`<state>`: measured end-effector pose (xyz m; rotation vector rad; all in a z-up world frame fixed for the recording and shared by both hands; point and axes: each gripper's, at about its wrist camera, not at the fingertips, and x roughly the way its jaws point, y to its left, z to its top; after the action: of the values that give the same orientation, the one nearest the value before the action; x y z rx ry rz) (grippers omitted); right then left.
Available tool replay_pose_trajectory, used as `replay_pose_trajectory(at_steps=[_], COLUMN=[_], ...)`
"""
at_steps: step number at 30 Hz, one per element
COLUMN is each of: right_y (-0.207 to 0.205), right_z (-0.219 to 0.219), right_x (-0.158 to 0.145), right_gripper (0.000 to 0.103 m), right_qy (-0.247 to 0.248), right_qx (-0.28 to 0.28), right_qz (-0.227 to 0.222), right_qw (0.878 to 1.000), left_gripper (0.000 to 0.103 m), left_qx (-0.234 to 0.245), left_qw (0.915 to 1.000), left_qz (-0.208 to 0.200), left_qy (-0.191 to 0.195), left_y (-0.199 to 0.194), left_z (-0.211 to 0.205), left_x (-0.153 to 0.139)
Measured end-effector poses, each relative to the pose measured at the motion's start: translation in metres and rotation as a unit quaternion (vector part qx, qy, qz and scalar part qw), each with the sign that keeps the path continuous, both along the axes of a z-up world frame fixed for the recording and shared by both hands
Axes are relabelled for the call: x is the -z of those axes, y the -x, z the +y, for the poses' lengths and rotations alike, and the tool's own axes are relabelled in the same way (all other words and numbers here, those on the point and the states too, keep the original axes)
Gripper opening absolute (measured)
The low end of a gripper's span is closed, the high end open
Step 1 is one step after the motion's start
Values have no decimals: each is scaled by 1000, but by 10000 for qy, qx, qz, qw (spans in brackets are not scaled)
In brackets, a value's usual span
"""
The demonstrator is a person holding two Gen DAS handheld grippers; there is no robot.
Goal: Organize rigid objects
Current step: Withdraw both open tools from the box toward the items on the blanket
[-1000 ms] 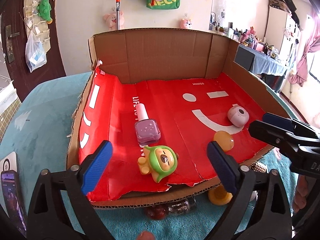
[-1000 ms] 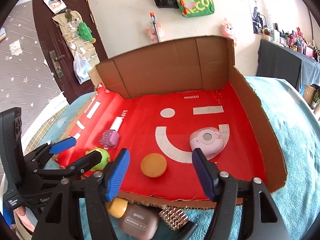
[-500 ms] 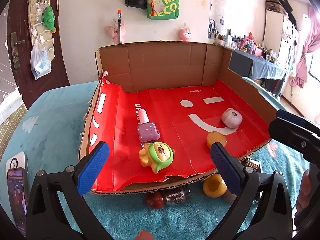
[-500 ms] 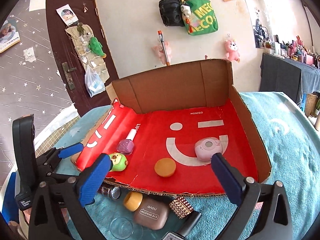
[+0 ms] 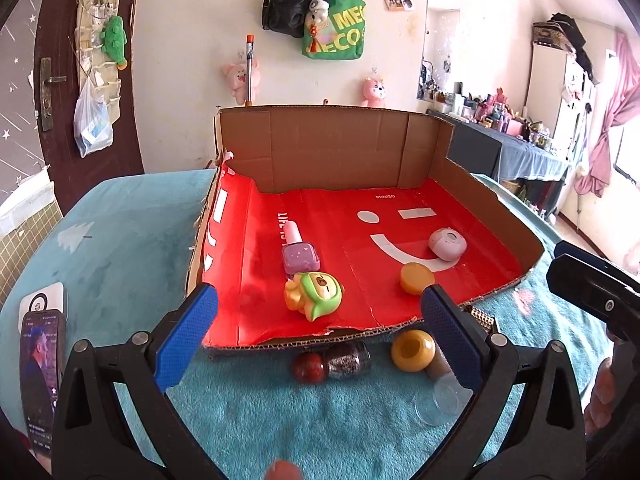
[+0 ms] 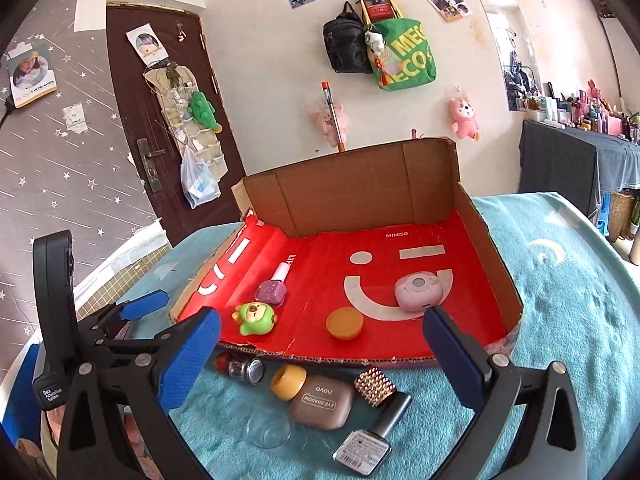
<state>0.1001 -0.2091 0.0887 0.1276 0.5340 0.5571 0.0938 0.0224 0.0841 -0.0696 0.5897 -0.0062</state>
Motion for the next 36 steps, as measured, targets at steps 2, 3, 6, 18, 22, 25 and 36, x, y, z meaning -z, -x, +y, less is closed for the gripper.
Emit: replay_pose_trajectory(at_steps=[2, 3, 6, 18, 22, 25, 36], right_y=[6, 9, 17, 34, 37, 38, 43], right_z=[-1, -1, -2, -9, -10, -10, -6], right_x=[0, -1, -1, 8, 15, 19, 33], right_gripper=[103, 103, 103, 103, 103, 103, 103], right_qy=[-14, -4, 7, 12, 94, 176, 385], right_qx=[10, 16, 44, 182, 245, 284, 294], right_qz=[-33, -61, -124, -134, -108, -98, -18], right_qw=[10000, 10000, 9999, 9997, 9996, 9994, 9988], left_gripper=[103, 103, 103, 103, 103, 103, 103], left_qx=[49, 88, 158, 60, 26, 22, 130], left_qw=[10000, 9999, 9999, 9998, 9997, 9998, 9982], left_qz=[30, 56, 58, 37, 131, 206, 539], left_qy=[-1, 19, 28, -197, -184, -62, 206], left_y=[5, 6, 12, 31, 33, 34, 34], left_z=[-2, -3, -4, -9, -7, -3, 4], left_x=[1, 1, 2, 8, 11, 15, 34])
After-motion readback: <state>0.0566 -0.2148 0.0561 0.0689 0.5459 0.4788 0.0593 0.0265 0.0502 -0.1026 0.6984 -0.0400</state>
